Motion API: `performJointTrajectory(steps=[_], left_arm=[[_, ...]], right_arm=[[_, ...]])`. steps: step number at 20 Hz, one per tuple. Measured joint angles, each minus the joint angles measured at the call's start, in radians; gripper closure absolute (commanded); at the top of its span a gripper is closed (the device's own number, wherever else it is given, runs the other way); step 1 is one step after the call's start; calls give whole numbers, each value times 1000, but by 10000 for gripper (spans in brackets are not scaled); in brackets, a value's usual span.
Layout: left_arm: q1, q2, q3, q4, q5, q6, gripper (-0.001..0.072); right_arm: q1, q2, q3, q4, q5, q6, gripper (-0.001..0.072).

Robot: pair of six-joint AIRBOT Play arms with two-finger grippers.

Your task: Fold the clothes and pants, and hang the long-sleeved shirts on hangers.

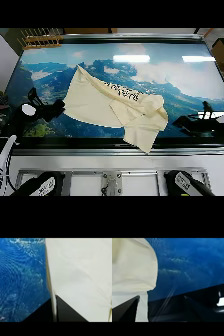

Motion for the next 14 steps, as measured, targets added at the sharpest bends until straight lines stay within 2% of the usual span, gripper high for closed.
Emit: performJointTrajectory(steps=[7,8,9,11,12,13,14], left_arm=[[3,9,2,-2,-8,18,703],[3,8,2,-2,-9,18,703],[3,9,2,-2,-11,18,704],[3,9,2,-2,-14,19,703],[3,9,2,-2,-14,21,703],[3,9,2,-2,-14,21,704],[3,9,2,-2,-14,21,703]], right_arm=[[118,-208,-37,188,-94,-84,122],[139,-217,-38,203,-116,-86,167],[160,-225,-39,223,-144,-89,259],[196,-237,-42,260,-188,-92,284],[210,-239,-42,276,-206,-95,397],[220,-241,-42,282,-225,-97,617],[226,-245,-43,288,-238,-99,697]])
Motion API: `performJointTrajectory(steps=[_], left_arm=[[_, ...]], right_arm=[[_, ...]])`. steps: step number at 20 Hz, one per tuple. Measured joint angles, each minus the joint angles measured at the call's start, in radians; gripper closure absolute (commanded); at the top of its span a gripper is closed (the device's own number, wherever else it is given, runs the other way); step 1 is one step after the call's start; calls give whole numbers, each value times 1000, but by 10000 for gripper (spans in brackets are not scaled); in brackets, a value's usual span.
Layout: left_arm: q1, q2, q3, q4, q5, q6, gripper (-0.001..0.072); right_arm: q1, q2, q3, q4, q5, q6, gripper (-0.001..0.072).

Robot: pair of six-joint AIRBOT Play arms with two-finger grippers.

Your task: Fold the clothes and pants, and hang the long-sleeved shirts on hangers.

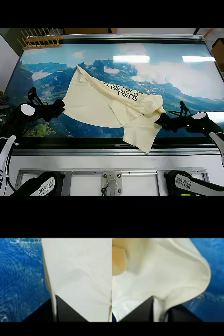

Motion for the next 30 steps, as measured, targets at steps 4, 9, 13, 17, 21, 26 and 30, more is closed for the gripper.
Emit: performJointTrajectory(steps=[4,9,13,17,21,26,30], left_arm=[[10,4,6,0,-7,0,704],[76,98,179,-3,-43,0,704],[127,260,443,-9,-70,1,704],[191,440,658,0,-76,13,704],[297,603,783,4,-73,22,704],[423,694,834,1,-95,23,704],[455,612,832,-13,-214,7,704]], right_arm=[[0,35,18,-1,-11,-30,698],[-46,177,260,-40,123,-41,699],[-64,314,605,-46,205,-16,699],[-71,444,891,-61,216,5,699],[-73,577,1007,-81,176,22,699],[-73,689,1040,-179,174,133,700],[-72,657,1046,-208,294,224,700]])
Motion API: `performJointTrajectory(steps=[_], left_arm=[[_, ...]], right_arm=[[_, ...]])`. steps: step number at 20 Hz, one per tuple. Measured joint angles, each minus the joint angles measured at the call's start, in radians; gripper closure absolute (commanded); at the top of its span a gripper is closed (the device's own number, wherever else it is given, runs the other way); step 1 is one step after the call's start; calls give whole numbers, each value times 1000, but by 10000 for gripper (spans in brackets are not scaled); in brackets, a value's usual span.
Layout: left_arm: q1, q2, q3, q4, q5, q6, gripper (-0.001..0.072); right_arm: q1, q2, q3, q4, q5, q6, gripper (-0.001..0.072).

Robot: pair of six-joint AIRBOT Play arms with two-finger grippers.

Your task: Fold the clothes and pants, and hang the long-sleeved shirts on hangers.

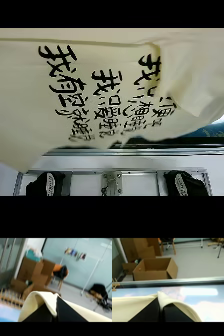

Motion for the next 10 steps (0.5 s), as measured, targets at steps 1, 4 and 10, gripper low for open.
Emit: performJointTrajectory(steps=[1,4,10], left_arm=[[-12,-43,-15,-2,-33,-3,704],[-100,-206,-95,6,-97,2,704],[-307,-681,-180,100,-69,17,704]], right_arm=[[3,-31,0,-2,43,18,699],[47,-188,0,-21,167,56,700],[213,-646,2,-207,248,89,700]])
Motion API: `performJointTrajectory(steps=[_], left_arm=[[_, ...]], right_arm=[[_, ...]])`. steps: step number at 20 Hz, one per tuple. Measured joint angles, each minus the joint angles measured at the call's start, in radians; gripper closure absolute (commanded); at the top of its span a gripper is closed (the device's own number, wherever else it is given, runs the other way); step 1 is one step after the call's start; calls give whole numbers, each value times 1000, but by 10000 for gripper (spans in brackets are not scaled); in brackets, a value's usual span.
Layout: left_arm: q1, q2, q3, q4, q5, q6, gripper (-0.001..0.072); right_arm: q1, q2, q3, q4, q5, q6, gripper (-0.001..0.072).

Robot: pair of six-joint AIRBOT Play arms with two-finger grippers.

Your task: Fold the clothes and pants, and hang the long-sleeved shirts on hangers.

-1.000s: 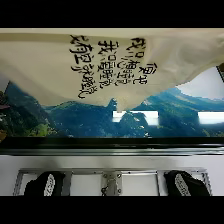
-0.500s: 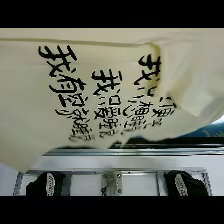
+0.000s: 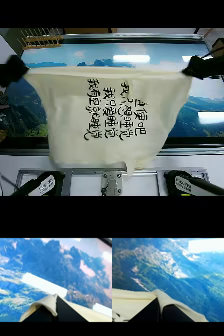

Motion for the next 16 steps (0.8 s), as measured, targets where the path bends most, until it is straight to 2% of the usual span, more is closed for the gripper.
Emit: performJointTrajectory(steps=[4,8,12,16], left_arm=[[-68,-325,114,10,16,3,704],[-105,-523,255,10,38,2,704],[-111,-598,349,6,34,-12,704],[-109,-579,291,8,59,-18,703]], right_arm=[[31,-258,25,-47,-74,15,699],[39,-403,73,-60,-209,18,699],[33,-440,93,-63,-314,22,700],[38,-420,55,-101,-319,22,701]])
